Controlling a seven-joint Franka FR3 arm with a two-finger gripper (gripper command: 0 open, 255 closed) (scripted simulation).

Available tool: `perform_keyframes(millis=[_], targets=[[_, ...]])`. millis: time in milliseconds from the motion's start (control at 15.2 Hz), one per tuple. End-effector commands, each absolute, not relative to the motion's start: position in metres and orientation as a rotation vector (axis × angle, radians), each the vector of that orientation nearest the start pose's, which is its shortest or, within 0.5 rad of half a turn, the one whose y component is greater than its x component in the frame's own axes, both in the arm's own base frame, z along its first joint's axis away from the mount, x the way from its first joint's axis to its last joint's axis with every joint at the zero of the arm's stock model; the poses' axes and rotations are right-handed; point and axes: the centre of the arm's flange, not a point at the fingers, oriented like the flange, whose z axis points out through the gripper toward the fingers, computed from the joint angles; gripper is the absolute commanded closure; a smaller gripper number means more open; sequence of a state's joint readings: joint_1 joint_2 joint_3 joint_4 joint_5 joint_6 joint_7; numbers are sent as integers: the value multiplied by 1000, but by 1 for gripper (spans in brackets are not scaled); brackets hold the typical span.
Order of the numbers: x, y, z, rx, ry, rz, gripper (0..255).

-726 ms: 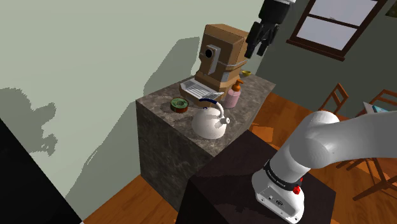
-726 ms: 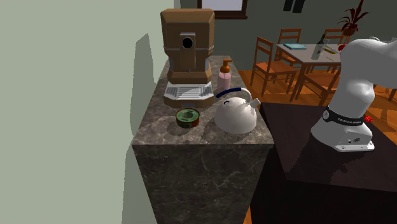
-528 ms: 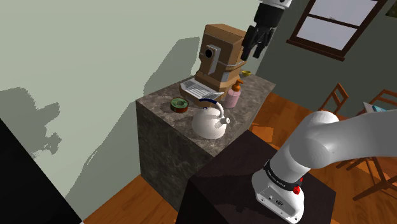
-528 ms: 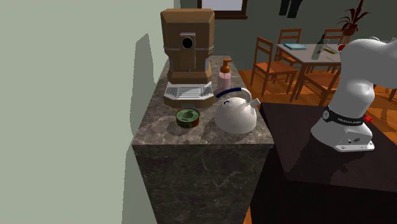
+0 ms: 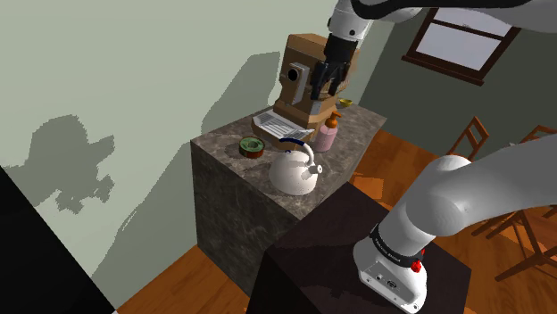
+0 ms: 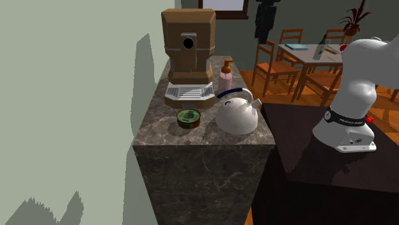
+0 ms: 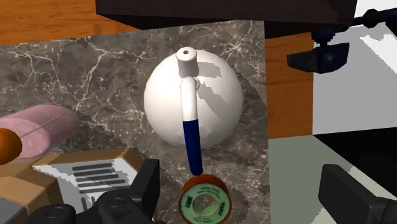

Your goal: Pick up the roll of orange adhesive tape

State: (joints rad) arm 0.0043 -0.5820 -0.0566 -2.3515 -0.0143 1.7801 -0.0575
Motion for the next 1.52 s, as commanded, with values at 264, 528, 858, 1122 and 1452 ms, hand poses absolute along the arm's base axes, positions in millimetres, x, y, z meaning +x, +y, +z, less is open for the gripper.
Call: perform_keyframes(millis=[264,528,858,1122,1452], targets=[[427,-32,479,-3132,-52,-17,0],[461,-36,439,-3137,-68,-14,0],[504,-40,390,-3142,-88,-10,0],[539,-44,350,-3147,-104,-7,0],[582,-48,299,-3152,-124,-3,0]])
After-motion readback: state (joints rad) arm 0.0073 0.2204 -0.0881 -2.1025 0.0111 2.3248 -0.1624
